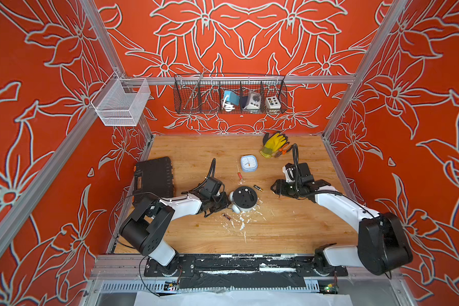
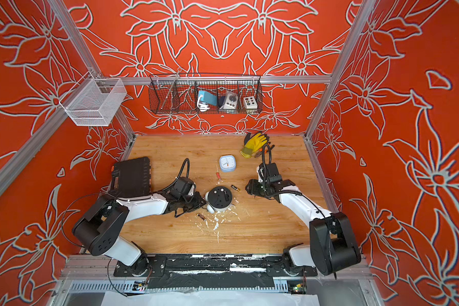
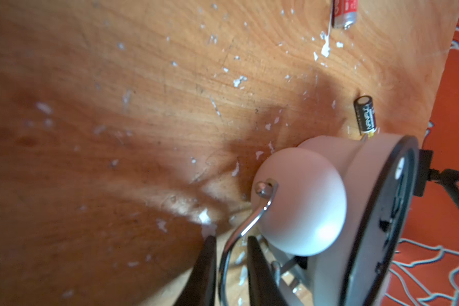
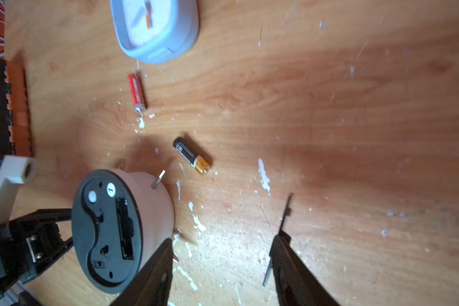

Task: Insert the battery into the alarm
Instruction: Place the cover at the center of the board.

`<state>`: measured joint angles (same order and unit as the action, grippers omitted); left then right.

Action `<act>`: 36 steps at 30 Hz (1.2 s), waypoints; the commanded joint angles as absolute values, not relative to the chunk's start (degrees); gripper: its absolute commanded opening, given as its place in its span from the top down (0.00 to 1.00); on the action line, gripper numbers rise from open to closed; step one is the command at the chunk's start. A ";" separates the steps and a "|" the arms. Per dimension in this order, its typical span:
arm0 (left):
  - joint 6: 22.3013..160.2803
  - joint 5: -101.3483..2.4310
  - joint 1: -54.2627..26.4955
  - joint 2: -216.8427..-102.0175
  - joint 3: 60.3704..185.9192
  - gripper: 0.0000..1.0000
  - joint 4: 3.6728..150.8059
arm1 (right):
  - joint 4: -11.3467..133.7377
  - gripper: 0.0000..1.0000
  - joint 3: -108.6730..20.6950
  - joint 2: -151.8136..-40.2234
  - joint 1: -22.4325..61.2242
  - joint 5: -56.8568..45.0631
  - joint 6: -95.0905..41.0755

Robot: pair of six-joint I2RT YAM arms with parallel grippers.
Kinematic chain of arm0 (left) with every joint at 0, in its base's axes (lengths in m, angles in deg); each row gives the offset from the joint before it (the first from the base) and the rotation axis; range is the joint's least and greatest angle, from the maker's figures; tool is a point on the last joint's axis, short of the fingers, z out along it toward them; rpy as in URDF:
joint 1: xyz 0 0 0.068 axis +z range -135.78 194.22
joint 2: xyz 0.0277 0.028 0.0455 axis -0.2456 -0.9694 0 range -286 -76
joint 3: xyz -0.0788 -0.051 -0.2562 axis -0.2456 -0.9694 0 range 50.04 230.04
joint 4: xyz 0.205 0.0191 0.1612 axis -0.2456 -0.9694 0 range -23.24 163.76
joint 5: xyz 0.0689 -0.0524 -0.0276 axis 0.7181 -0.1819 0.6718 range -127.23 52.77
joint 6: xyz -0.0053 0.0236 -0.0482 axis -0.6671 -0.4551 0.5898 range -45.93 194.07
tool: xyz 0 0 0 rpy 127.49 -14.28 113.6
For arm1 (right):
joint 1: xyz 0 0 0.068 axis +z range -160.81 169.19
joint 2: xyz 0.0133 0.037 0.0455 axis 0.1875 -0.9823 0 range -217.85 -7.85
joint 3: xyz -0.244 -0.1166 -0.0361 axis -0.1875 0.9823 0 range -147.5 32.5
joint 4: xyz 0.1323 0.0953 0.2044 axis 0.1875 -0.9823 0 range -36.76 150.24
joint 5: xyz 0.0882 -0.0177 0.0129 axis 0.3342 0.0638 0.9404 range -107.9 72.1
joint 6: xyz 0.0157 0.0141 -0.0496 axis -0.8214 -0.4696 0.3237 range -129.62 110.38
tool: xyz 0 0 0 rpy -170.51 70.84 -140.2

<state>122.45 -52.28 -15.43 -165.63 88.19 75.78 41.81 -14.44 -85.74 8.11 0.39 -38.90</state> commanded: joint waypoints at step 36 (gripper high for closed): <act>121.63 -50.90 -15.58 -167.59 88.62 0.77 72.79 | 38.05 0.50 -15.66 -93.30 8.39 5.58 -39.32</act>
<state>122.28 -52.28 -15.46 -166.04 88.52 75.89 39.05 -12.56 -94.42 8.11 6.49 -41.50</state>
